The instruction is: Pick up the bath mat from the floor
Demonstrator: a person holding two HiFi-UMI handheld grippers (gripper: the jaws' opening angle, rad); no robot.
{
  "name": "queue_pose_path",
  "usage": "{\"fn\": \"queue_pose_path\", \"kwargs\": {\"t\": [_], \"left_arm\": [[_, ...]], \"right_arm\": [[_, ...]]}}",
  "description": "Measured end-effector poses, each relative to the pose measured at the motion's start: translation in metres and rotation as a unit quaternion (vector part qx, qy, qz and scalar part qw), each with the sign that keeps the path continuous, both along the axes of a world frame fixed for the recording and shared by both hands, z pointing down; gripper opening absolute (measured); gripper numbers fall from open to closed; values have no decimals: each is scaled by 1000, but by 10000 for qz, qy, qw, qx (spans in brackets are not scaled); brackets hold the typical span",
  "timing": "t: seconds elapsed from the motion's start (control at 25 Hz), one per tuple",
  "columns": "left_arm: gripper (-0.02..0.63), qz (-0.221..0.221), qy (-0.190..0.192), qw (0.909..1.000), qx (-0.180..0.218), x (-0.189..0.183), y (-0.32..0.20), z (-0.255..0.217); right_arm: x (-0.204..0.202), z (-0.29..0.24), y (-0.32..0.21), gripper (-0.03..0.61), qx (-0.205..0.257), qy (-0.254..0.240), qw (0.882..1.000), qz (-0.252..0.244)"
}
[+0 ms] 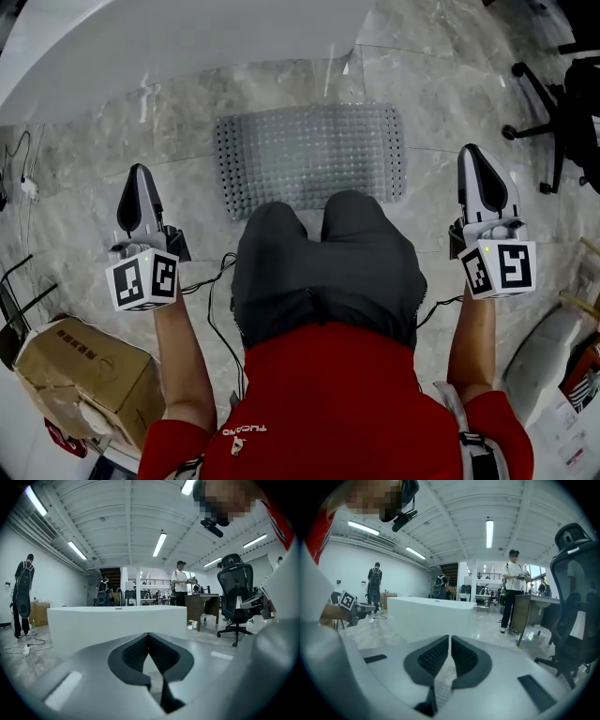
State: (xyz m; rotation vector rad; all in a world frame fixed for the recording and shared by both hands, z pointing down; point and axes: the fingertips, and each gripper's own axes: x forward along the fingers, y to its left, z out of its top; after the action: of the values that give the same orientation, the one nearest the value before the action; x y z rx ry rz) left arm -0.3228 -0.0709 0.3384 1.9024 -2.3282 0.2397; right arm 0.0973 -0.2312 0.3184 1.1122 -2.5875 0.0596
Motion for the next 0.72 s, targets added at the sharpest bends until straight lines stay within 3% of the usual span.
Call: {"fn": "queue_pose_path", "kwargs": {"t": [0.32,0.72], "left_arm": [[6,-4,-22,10000,-60,-1,1,74],[6,-101,156,9993,-323,-5,6,150]], "right_arm": [[4,76,-9,3,4,56,10000,68],[21,158,-8,5,-331,235,9989,216]]}}
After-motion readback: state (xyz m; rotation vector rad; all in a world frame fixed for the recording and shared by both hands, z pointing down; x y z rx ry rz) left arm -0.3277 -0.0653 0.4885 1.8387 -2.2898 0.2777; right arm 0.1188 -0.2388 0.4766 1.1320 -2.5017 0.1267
